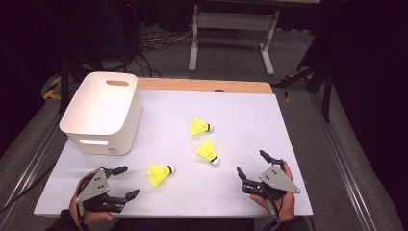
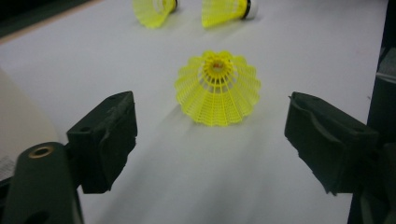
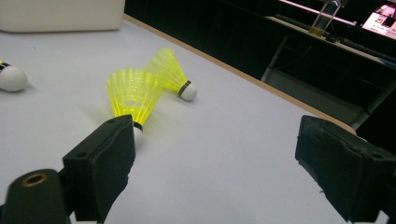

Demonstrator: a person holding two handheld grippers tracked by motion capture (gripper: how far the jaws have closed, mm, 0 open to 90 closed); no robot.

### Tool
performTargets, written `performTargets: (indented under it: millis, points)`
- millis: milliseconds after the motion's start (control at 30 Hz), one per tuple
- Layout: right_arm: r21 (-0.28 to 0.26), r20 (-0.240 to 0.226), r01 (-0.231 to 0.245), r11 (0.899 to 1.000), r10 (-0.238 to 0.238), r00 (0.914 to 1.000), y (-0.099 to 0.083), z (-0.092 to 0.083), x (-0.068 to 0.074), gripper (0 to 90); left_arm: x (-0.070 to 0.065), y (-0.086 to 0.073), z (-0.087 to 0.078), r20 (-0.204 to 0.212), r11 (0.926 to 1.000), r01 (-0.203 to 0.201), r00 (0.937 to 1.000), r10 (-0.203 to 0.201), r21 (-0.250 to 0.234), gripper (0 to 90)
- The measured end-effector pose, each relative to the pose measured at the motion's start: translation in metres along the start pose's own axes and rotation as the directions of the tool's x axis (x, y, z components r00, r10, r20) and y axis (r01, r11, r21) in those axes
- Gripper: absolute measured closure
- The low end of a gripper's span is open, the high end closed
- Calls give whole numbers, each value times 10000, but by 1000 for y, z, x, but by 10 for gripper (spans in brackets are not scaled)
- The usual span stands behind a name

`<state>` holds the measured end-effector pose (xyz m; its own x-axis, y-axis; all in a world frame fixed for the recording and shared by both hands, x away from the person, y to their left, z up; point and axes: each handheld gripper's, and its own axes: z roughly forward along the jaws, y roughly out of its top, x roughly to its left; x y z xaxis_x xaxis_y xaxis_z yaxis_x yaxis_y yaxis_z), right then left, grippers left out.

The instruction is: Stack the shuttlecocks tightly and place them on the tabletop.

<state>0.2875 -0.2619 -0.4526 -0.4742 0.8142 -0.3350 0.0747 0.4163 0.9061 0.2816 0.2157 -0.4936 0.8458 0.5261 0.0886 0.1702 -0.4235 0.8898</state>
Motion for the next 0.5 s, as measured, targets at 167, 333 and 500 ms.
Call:
performTargets:
  millis: [167,333,500]
  points:
    - [212,185,160,9996,-164,9997,0,1,0,140,-12,3,18,868,9969,-294,9960,230,732,283]
    - [417,264,238,9988,-249,9993,-1,4,1,148,-16,8,35,1126,9924,-245,9936,109,1206,408]
    - [433,246,392,9983,-403,9989,-1,5,4,155,-14,17,49,1138,9909,-394,9932,248,1286,564]
